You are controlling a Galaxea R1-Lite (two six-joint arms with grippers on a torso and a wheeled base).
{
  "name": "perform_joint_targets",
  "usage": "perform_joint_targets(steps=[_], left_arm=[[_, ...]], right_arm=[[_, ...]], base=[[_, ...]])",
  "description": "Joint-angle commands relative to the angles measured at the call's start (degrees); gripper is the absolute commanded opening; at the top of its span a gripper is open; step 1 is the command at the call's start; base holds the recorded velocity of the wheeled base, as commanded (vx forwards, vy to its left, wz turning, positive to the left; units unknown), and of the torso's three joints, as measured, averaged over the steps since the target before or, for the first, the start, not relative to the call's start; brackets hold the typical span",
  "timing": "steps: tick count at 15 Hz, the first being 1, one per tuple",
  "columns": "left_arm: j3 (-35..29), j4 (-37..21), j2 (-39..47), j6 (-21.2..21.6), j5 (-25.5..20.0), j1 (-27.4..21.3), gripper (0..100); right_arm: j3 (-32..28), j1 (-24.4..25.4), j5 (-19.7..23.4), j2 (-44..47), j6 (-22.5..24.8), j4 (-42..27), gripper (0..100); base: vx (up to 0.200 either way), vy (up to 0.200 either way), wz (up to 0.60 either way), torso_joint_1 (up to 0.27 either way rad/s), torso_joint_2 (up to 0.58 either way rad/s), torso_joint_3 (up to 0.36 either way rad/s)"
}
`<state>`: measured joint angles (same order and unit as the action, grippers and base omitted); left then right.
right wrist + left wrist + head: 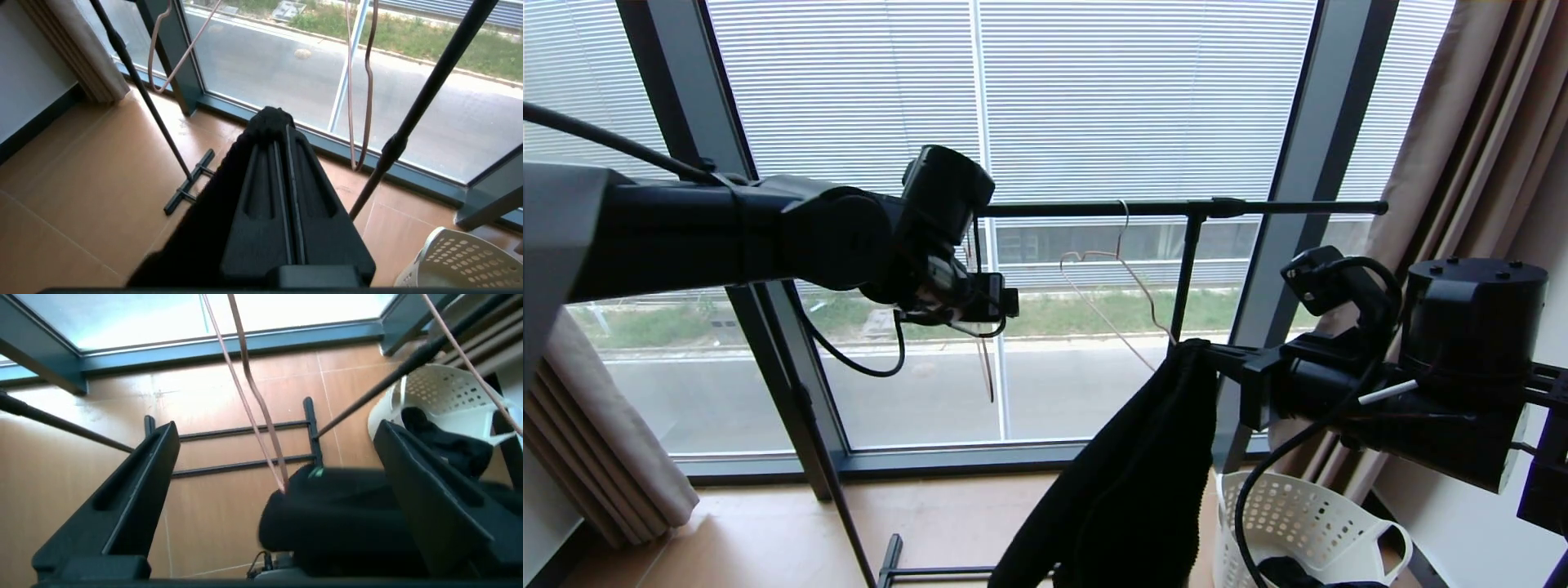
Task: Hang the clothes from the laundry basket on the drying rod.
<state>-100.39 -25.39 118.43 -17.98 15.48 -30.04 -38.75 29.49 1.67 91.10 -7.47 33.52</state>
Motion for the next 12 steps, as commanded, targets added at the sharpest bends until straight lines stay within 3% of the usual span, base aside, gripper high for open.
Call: perform_joint_targets(steps=[1, 4, 12], left_arm=[[-7.36, -0.18, 9.71, -0.65, 1.66, 0.59, 100], [-13.25, -0.18, 14.55, -0.74, 4.56, 1.3, 100], [-14.2, -0.27, 17.36, -3.02, 4.73, 2.79, 100]], right_arm=[[0.08, 0.04, 0.0, -0.31, 0.0, 0.05, 0], [0.17, 0.04, 0.0, -0.05, 0.0, 0.05, 0], [0.35, 0.13, 0.0, 0.66, 0.0, 0.05, 0]], base=[[0.0, 0.0, 0.0, 0.0, 0.0, 0.0], [0.0, 0.0, 0.0, 0.0, 0.0, 0.0], [0.0, 0.0, 0.0, 0.0, 0.0, 0.0]])
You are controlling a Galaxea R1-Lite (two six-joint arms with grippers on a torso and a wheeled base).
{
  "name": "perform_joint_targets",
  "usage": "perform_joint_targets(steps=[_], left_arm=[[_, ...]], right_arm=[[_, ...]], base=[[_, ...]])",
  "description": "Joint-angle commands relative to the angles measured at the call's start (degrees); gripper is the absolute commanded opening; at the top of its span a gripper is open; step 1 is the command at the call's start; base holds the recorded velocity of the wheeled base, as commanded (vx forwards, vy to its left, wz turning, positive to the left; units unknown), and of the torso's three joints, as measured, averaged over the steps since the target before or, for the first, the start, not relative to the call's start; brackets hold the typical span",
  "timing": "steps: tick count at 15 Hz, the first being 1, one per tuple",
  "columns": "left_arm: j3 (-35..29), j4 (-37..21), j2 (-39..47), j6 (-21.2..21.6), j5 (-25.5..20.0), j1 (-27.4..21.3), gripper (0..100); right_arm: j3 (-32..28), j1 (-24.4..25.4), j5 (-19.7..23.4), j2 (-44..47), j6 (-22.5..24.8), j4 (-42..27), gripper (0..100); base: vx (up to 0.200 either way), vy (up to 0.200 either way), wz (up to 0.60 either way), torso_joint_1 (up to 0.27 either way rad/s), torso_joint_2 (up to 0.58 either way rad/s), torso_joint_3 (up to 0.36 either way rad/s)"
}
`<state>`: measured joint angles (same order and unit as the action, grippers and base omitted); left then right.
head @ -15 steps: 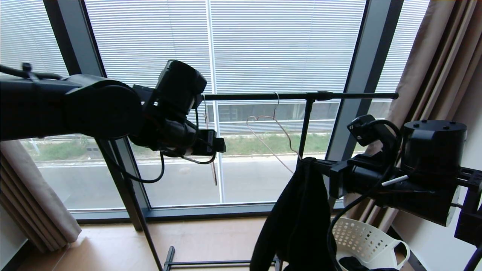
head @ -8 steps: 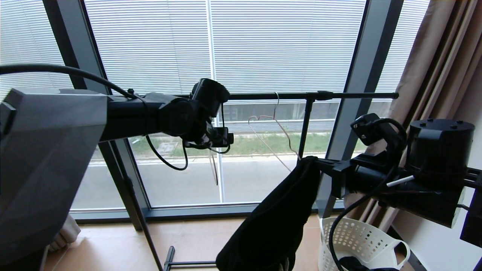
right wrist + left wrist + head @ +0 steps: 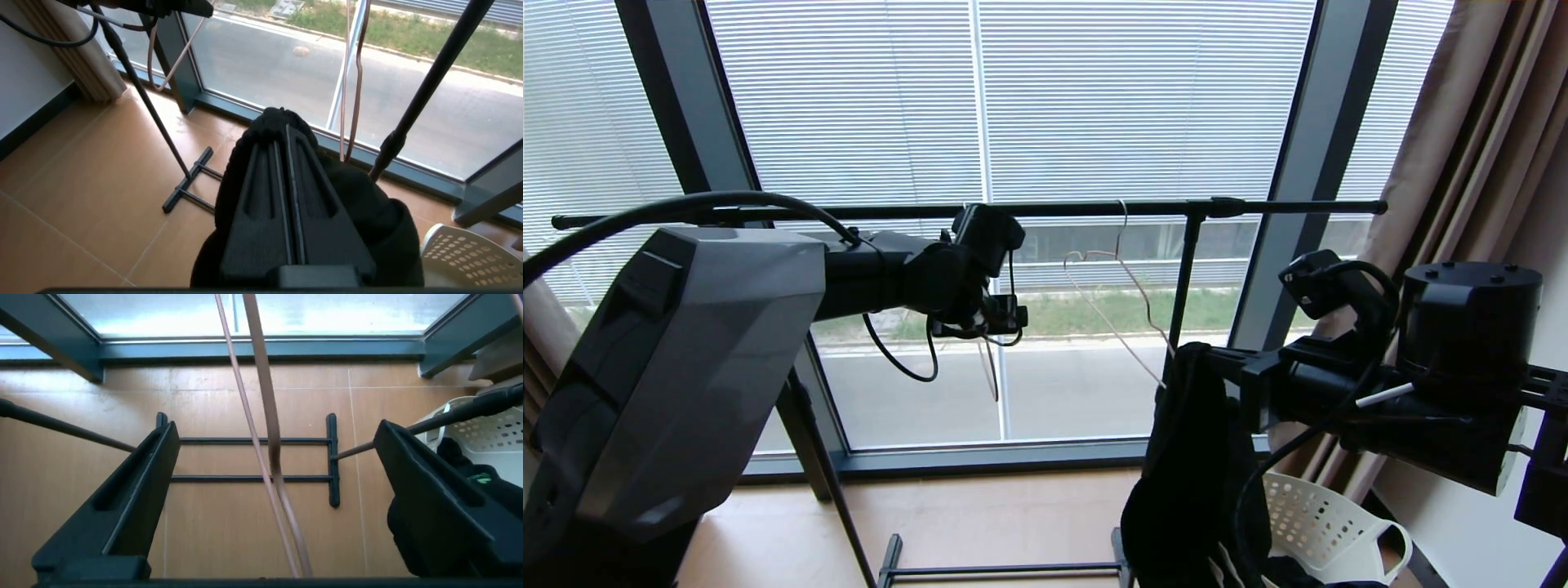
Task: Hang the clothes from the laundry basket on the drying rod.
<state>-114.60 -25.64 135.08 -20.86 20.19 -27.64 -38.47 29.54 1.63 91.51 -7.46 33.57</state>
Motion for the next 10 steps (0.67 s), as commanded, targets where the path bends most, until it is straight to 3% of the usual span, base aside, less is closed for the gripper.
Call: perform_joint_targets(steps=[1, 3, 4, 10], left_arm=[[0.01, -0.03, 0.88, -0.24, 0.03, 0.65, 100], [0.01, 0.06, 0.79, -0.24, 0.03, 0.65, 100], [0.01, 0.06, 0.88, -0.24, 0.03, 0.65, 0], [0.01, -0.03, 0.62, -0.15, 0.03, 0.39, 0]], right_arm=[[0.07, -0.01, 0.04, 0.24, -0.01, 0.0, 0], [0.07, 0.08, 0.04, 0.33, -0.01, 0.0, 0], [0.07, 0.08, 0.12, 0.33, -0.01, 0.0, 0], [0.42, 0.08, 0.12, 0.33, -0.01, 0.0, 0]], base=[[0.0, 0.0, 0.0, 0.0, 0.0, 0.0], [0.0, 0.0, 0.0, 0.0, 0.0, 0.0], [0.0, 0.0, 0.0, 0.0, 0.0, 0.0], [0.0, 0.0, 0.0, 0.0, 0.0, 0.0]])
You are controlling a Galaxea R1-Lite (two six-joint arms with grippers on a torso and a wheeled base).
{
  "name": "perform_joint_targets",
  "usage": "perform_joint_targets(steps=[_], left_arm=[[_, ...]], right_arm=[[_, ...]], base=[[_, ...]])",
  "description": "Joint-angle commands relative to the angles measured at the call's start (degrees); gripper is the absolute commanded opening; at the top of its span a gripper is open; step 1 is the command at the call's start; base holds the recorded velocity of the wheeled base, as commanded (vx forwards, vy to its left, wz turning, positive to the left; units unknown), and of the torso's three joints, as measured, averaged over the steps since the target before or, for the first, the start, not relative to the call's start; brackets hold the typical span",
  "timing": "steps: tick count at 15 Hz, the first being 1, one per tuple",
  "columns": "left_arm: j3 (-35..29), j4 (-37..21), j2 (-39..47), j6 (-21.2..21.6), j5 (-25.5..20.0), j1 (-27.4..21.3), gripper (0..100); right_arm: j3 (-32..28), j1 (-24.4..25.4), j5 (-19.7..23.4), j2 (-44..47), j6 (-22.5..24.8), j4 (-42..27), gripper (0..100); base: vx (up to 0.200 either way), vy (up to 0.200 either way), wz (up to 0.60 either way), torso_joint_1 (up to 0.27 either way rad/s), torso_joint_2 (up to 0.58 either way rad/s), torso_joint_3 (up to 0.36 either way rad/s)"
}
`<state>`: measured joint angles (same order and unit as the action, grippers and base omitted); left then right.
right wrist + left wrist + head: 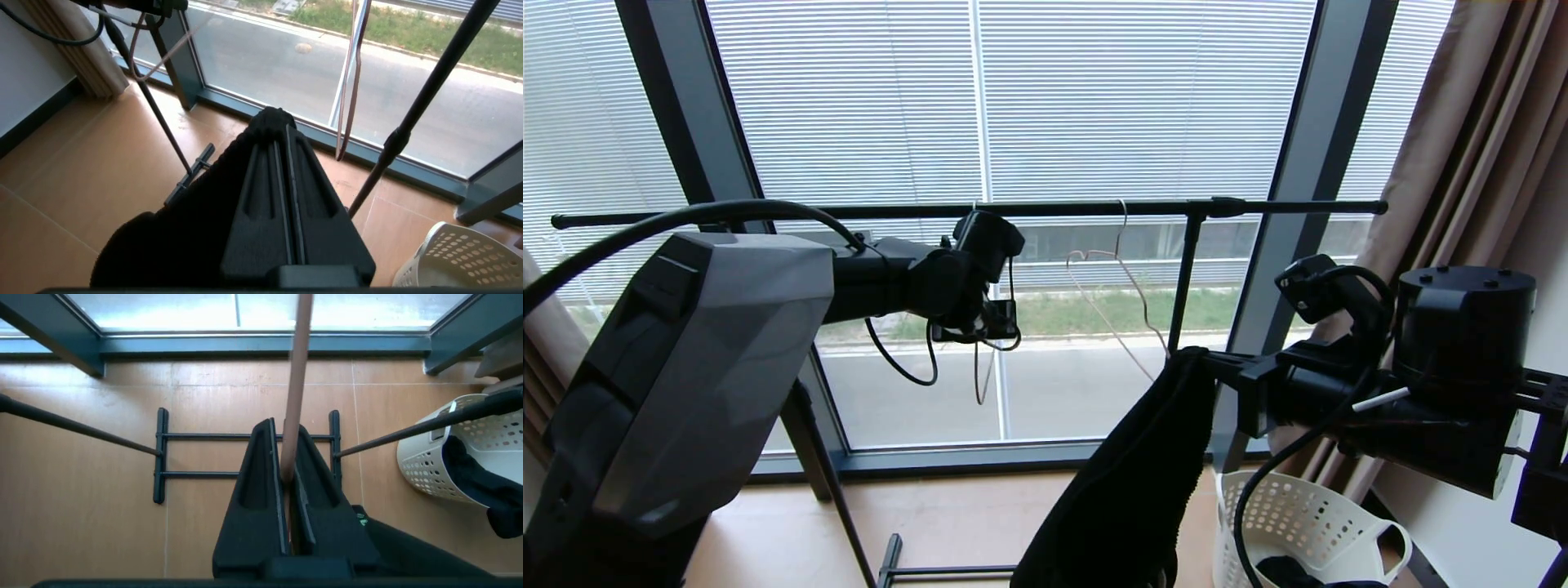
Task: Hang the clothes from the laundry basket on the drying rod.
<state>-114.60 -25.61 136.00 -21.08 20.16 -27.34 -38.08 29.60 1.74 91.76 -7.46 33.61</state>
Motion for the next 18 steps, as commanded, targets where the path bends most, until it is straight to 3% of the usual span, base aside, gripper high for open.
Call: perform_joint_targets(steps=[1, 7, 12, 18], left_arm=[[0.01, -0.05, -0.38, 0.07, 0.05, 0.01, 0], [0.01, -0.23, -4.25, 0.34, 0.05, -0.87, 0], [0.01, -5.94, -12.07, 0.6, -0.48, -4.3, 0], [20.12, -5.59, -25.26, 0.69, -0.39, -6.76, 0]], right_arm=[[0.03, 0.02, 0.01, 0.09, -0.01, 0.05, 0], [0.03, 0.02, 0.01, 0.09, -0.01, 0.05, 0], [0.03, 0.02, 0.01, 0.09, -0.01, 0.05, 0], [0.03, 0.02, 0.01, 0.09, 0.08, -0.04, 0]], base=[[0.0, 0.0, 0.0, 0.0, 0.0, 0.0], [0.0, 0.0, 0.0, 0.0, 0.0, 0.0], [0.0, 0.0, 0.0, 0.0, 0.0, 0.0], [0.0, 0.0, 0.0, 0.0, 0.0, 0.0]])
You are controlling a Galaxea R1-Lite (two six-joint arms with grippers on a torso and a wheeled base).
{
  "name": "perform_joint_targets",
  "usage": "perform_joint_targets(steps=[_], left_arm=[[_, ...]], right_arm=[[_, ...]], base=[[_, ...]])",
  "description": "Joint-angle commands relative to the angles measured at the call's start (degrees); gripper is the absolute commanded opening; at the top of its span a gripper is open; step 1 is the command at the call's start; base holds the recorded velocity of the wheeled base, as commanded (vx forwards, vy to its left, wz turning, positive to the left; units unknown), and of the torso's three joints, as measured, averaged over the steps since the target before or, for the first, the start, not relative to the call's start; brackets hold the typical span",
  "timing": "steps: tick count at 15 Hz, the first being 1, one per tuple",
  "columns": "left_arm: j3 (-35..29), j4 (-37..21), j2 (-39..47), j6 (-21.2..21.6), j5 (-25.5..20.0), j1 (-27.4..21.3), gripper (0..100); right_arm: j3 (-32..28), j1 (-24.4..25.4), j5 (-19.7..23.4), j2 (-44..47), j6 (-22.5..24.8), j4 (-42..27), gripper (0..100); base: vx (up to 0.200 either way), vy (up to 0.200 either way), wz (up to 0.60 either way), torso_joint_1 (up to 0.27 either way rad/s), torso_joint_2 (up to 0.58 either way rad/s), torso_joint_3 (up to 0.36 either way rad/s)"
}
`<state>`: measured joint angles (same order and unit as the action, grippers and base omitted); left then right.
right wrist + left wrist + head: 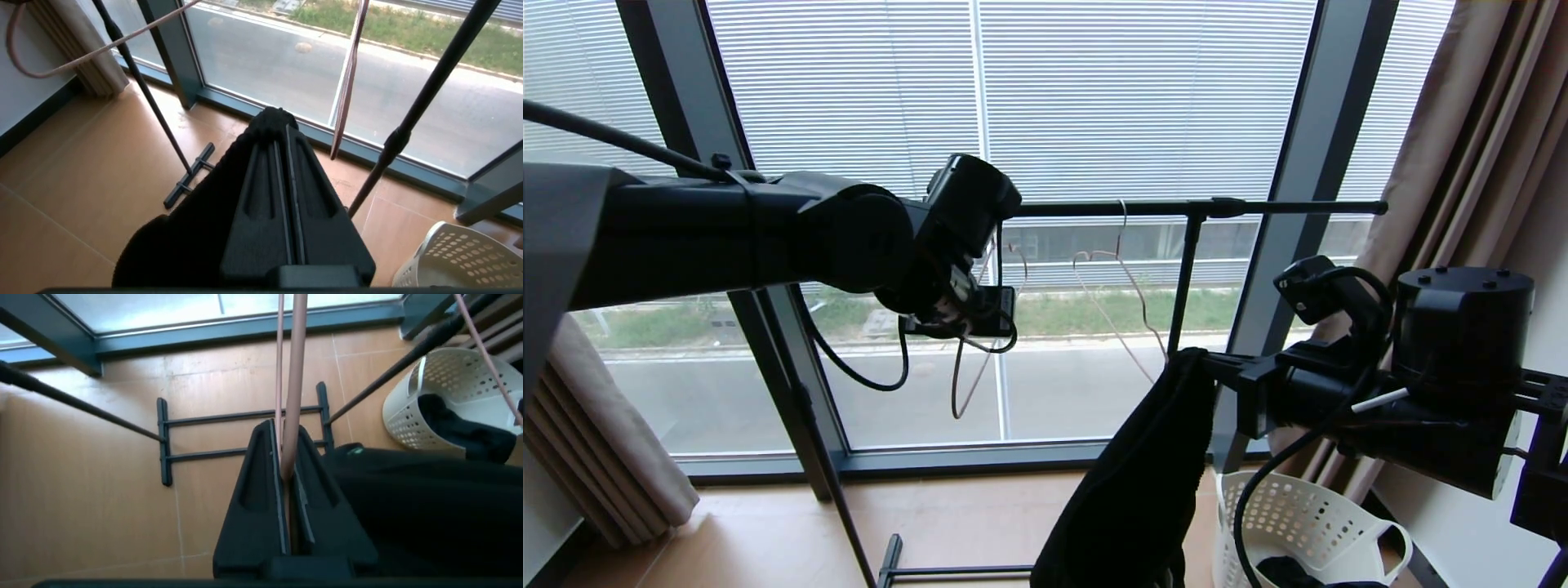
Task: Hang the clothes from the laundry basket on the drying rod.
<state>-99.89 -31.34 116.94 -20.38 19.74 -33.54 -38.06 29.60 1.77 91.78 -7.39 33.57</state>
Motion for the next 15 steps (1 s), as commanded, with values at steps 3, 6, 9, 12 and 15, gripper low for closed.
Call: perform_joint_targets(steps=[3, 6, 9, 12, 15], left_arm=[[15.25, 3.39, -12.97, 1.05, 0.04, -0.74, 0], [38.63, 19.39, -23.17, 6.5, -0.49, -0.74, 0], [53.57, 30.29, -30.9, 12.21, -5.15, -0.65, 0], [66.05, 39.69, -36.35, 17.04, -11.47, 0.05, 0], [70.89, 45.58, -36.7, 23.2, -16.75, 2.77, 0]], right_arm=[[0.0, 0.02, -0.01, 0.06, 0.0, 0.0, 0], [0.0, 0.02, -0.1, 0.06, 0.44, 0.0, 0], [-0.09, 0.02, -0.27, 0.5, 0.53, 0.0, 0], [-0.61, -0.07, -4.4, 2.52, 2.99, 0.09, 0], [-2.11, -0.16, -13.63, 4.37, 5.89, 0.09, 0]], base=[[0.0, 0.0, 0.0, 0.0, 0.0, 0.0], [0.0, 0.0, 0.0, 0.0, 0.0, 0.0], [0.0, 0.0, 0.0, 0.0, 0.0, 0.0], [0.0, 0.0, 0.0, 0.0, 0.0, 0.0], [0.0, 0.0, 0.0, 0.0, 0.0, 0.0]])
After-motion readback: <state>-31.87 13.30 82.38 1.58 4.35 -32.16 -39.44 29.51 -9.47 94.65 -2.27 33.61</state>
